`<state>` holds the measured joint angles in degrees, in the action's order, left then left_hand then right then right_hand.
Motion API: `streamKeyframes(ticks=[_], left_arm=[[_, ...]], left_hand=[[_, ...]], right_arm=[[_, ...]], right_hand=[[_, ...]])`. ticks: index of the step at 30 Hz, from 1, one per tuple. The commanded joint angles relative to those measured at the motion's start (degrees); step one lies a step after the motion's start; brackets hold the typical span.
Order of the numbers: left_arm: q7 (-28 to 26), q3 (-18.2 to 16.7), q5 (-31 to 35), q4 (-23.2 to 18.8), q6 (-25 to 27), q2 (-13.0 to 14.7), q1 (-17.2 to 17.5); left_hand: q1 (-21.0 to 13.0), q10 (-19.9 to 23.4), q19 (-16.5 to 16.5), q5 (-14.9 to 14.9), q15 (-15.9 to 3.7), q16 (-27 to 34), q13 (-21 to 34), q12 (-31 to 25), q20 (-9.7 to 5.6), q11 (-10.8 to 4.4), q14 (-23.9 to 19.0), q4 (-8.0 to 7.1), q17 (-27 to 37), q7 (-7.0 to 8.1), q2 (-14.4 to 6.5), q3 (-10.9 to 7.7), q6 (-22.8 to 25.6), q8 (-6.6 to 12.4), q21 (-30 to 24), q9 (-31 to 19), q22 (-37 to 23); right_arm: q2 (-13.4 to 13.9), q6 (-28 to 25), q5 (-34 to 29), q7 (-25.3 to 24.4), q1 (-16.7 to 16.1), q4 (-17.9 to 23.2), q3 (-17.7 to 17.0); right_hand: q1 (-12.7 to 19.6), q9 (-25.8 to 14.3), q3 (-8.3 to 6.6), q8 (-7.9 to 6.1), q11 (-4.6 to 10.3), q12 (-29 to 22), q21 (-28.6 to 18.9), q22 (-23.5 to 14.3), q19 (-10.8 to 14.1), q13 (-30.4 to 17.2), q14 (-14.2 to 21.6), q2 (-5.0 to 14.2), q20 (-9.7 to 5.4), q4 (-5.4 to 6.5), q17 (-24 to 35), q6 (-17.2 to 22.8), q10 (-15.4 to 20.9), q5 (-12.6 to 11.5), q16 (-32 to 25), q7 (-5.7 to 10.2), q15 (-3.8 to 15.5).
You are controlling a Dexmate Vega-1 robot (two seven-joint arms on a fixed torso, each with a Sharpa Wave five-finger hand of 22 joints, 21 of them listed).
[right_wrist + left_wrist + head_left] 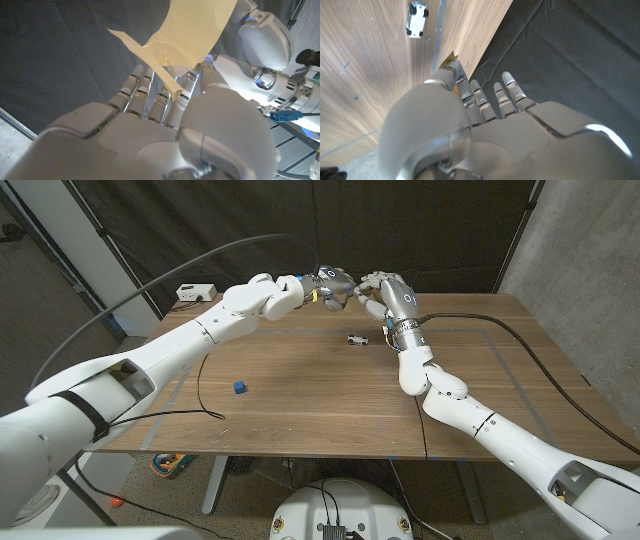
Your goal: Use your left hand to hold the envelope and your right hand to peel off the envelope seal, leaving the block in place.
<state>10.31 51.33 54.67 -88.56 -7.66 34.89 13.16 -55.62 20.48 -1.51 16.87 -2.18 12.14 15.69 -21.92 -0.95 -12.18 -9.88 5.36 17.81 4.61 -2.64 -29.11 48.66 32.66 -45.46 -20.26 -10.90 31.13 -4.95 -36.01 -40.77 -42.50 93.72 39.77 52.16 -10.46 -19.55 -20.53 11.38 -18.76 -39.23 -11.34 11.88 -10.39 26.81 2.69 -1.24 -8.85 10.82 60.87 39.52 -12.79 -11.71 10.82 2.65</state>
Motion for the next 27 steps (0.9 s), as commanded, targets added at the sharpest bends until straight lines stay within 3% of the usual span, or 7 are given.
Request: streamKeyframes(ticks=[1,9,12,17,22,24,27], left_arm=[[-7.85,-4.00,-6.16,0.09,0.06,0.37,3.56],[-11.88,-6.14,-10.32,0.34,0.91,0.32,5.80],[-11.88,-7.00,-12.62,0.08,1.40,0.39,6.67],[-12.51,-9.53,-18.85,-0.29,1.98,0.36,9.12],[-10.53,-12.06,-26.98,-0.45,2.16,0.58,11.17],[-9.94,-13.25,-30.79,-0.30,2.15,0.52,12.21],[-9.95,-14.69,-35.28,-0.17,2.09,0.50,13.69]], left_hand=[[0.66,0.84,-0.66,-0.16,-6.85,0.59,-0.05,-0.60,-0.15,0.02,-1.23,-0.12,0.07,-2.26,-0.19,-0.48,11.22,8.59,-0.48,-0.20,0.01],[2.84,0.25,-0.49,-3.01,-6.43,0.65,-0.30,-0.13,0.72,0.24,-1.83,-1.40,0.42,0.16,-0.42,-0.04,7.76,6.68,-0.78,2.00,0.04],[4.19,-0.67,0.07,-5.78,-5.77,0.44,-0.40,0.43,1.31,0.58,-1.72,-1.79,0.54,0.64,0.24,0.69,1.96,4.06,-0.81,3.67,0.04],[11.78,-5.76,3.87,-5.91,-2.64,-0.71,-0.32,2.40,3.69,3.56,1.37,-4.90,0.41,-1.38,3.19,4.81,-13.30,-4.46,0.19,7.93,-0.09],[17.71,-10.55,8.21,-5.31,-0.13,-0.81,0.07,4.01,6.15,6.39,4.66,-7.68,0.39,-0.20,4.81,8.13,-26.27,-11.54,1.53,8.74,-0.55],[20.49,-12.25,9.62,-4.95,0.83,-0.69,0.30,4.56,6.63,7.11,6.13,-9.02,0.50,-0.84,5.64,9.84,-32.28,-14.70,1.84,8.75,-0.79],[21.20,-13.11,10.68,-4.79,1.24,-0.70,0.37,4.84,6.98,7.68,6.74,-9.38,0.53,-1.20,5.78,10.29,-33.51,-15.44,2.17,8.71,-0.86]], right_arm=[[-1.52,2.51,-0.34,-4.27,0.96,-3.23,0.30],[-4.34,2.25,-2.37,-13.57,0.88,-6.70,0.53],[-5.23,2.23,-2.67,-16.60,0.95,-8.02,0.66],[-7.14,2.68,-2.98,-22.80,1.44,-11.32,0.98],[-15.58,7.71,-12.91,-23.23,-2.56,-15.53,-9.05],[-18.50,9.88,-15.92,-23.23,-3.52,-16.94,-12.42],[-19.51,10.91,-16.62,-23.23,-3.82,-17.58,-13.59]], right_hand=[[1.88,-0.29,-0.94,-0.79,-0.10,-0.47,-0.94,-0.25,1.00,-0.16,1.30,0.84,-0.69,-0.30,0.03,3.05,2.08,0.13,-0.29,-1.00,9.76],[4.20,-0.32,-2.17,-0.15,-0.08,-0.45,-1.70,-0.22,2.20,-0.17,3.24,2.28,-2.36,-0.63,0.24,3.48,3.90,0.07,-0.67,-2.62,10.62],[4.85,-0.36,-2.28,0.00,-0.08,-0.41,-1.94,-0.22,2.57,-0.18,3.58,2.52,-2.77,-0.76,0.33,3.55,4.28,0.09,-0.76,-2.99,10.74],[5.80,-0.47,-2.65,0.30,-0.26,-0.45,-2.32,-0.20,3.08,-0.22,4.36,2.97,-3.35,-0.79,0.39,3.50,5.33,0.04,-0.82,-4.23,10.85],[6.45,-0.55,-2.87,0.32,-0.35,-0.53,-2.54,-0.20,3.22,-0.25,4.96,3.21,-3.63,-0.80,0.45,3.89,6.27,0.02,-0.87,-4.88,10.89],[6.57,-0.57,-2.91,0.32,-0.35,-0.54,-2.59,-0.20,3.25,-0.26,5.12,3.28,-3.67,-0.79,0.47,3.97,6.45,0.02,-0.91,-4.91,10.91],[6.83,-0.59,-2.99,0.29,-0.36,-0.57,-2.70,-0.19,3.37,-0.27,5.44,3.34,-3.75,-0.80,0.51,4.21,6.85,0.02,-0.97,-5.15,10.92]])
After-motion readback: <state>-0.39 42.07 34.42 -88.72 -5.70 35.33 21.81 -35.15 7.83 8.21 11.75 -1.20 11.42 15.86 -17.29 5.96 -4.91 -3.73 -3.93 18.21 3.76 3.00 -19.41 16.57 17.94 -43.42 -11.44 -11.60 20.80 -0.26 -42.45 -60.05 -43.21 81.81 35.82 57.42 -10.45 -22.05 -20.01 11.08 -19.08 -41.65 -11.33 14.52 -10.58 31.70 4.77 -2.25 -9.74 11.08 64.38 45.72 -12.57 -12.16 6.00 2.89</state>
